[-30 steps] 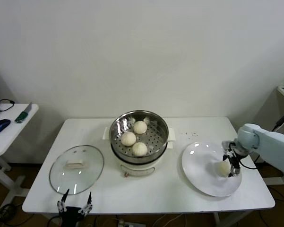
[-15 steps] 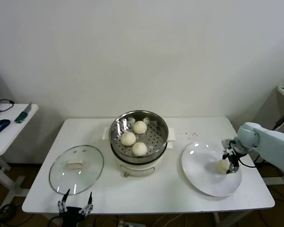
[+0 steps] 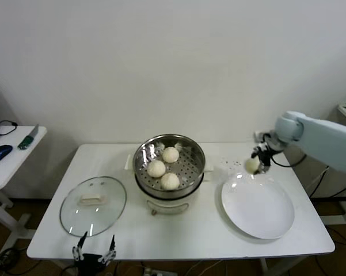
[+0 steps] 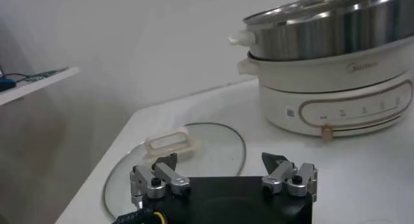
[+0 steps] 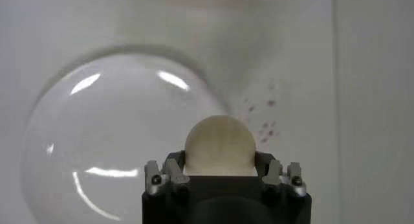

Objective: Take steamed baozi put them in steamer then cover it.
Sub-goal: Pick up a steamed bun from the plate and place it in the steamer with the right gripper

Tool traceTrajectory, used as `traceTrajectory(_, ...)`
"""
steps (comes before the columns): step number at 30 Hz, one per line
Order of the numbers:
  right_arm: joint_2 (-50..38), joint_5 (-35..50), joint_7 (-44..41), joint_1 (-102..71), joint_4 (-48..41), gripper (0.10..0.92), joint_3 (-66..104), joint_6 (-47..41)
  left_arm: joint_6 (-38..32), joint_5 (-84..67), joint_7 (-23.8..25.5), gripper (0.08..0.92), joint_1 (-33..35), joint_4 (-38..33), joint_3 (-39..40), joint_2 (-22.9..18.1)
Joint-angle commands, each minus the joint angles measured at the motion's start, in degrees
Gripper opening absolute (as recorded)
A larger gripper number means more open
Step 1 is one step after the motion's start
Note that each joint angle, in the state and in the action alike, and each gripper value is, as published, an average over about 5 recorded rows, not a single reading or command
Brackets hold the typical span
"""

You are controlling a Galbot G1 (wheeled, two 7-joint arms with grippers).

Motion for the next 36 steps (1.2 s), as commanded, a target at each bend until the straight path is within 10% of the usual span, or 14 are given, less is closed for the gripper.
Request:
traceTrajectory(1, 15.7, 23.7, 1.5, 18.9, -0.2, 0.693, -12.4, -2.1, 0.1, -0.3, -0.1, 0.823, 0.7, -1.1, 1.0, 0.2)
traceTrajectory(36, 33.8, 23.9, 3.2, 4.0, -7.5, 0.696, -16.9, -3.4, 0.2, -2.3, 0.2, 0.823, -0.5, -1.3, 0.2, 2.5)
